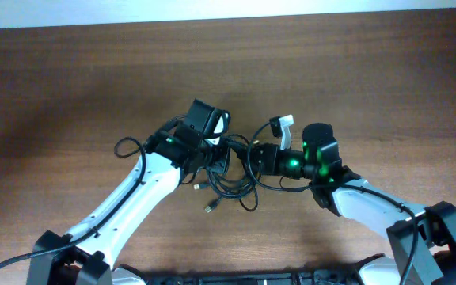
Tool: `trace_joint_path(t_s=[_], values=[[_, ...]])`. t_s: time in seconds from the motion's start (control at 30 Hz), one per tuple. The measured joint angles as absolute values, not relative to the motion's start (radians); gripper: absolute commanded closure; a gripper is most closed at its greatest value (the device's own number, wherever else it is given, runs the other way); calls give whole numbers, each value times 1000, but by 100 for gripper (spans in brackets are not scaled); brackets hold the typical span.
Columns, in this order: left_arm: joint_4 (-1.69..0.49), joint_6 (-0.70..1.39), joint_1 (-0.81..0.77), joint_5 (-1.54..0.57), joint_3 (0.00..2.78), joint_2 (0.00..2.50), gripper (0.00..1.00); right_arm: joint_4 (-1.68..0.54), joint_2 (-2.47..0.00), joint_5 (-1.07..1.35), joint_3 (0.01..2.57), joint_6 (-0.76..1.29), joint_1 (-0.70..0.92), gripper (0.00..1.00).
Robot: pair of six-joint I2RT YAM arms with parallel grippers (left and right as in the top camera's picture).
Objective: Untangle cables
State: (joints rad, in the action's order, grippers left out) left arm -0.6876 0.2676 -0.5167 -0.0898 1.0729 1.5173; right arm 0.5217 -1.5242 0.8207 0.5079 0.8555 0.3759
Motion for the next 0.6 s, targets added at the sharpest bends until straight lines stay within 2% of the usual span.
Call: trace_joint_path(t_s=[0.07,0.2,0.33,0.37,0.43,0.6], values=[[-689,328,-516,-86,1071,1517,78,514,-1524,839,511,828,376,96],[-669,442,-490,-72,1071,1516,77,515,-1526,875,506,773,376,96],[-665,487,-480,-56,1071,1506,72,665,-1535,949,490,754,371,96],[-661,495,-475,-46,1071,1503,75,704,-1537,984,488,751,370,96],[-657,506,-465,-32,1072,1502,100,740,-1537,1040,488,740,370,96],[-645,521,-464,-29,1072,1502,100,754,-1538,1098,487,729,370,96]])
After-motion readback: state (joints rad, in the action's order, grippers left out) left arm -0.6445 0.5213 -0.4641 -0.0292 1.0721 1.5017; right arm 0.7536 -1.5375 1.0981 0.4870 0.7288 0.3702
